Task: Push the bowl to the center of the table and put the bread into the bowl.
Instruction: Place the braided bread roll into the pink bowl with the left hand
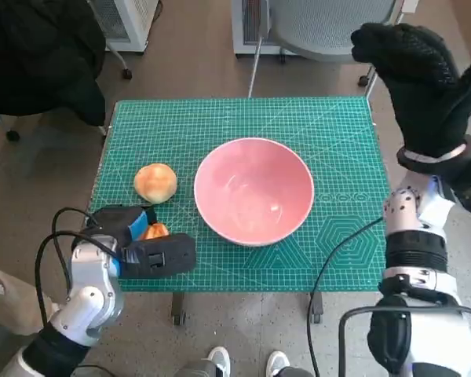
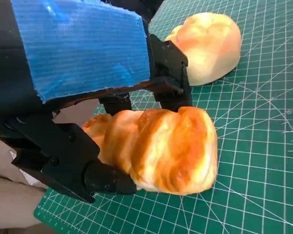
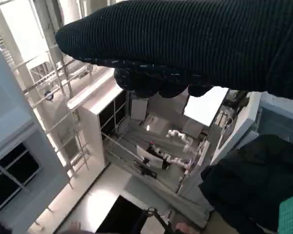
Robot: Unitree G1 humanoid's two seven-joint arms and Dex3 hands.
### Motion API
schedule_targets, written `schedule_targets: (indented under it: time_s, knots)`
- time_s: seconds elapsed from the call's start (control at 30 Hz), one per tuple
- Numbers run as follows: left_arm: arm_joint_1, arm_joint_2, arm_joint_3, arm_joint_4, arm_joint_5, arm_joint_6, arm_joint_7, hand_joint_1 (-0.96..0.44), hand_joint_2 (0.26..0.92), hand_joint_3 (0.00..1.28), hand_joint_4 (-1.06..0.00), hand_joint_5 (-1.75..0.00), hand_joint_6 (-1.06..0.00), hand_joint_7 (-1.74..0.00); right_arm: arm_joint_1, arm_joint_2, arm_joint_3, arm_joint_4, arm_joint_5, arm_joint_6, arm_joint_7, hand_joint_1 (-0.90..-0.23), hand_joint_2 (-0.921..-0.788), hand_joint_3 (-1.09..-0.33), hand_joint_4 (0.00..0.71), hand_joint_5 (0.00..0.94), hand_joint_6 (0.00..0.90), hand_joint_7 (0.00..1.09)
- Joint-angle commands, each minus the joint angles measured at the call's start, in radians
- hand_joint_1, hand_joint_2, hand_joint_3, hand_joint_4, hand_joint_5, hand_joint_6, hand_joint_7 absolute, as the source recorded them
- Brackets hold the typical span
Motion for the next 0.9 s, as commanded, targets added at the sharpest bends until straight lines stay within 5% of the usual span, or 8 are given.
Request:
schedule_targets:
  time_s: [0.03,0.17,0.37,0.9]
  knots:
    - [0.003,-0.004,0.011,0.020,0.004,-0.007,-0.008,0.00,0.920,0.28,-0.41,-1.44,-0.42,-1.41,0.021,-0.006,0.002,0.000,-0.006,0.002,-0.013,-0.771,-0.921,-0.794,0.236,0.002,0.293,0.00]
    - [0.007,0.000,0.024,0.005,-0.001,-0.016,-0.005,0.00,0.920,0.27,-0.43,-1.43,-0.43,-1.40,0.025,-0.004,0.003,0.000,-0.006,0.000,-0.020,-0.770,-0.921,-0.795,0.236,0.002,0.293,0.00]
    - [0.016,0.006,0.047,-0.018,-0.006,-0.032,0.001,0.01,0.900,0.25,-0.46,-1.57,-0.56,-1.08,0.030,0.000,0.004,-0.008,-0.004,0.004,-0.023,-0.769,-0.921,-0.796,0.235,0.001,0.292,0.00]
    - [0.032,0.041,0.131,-0.142,0.012,-0.065,-0.019,0.01,0.888,0.24,-0.51,-1.54,-0.60,-1.02,0.027,-0.012,0.004,0.000,-0.010,0.009,-0.029,-0.762,-0.921,-0.797,0.233,0.000,0.291,0.00]
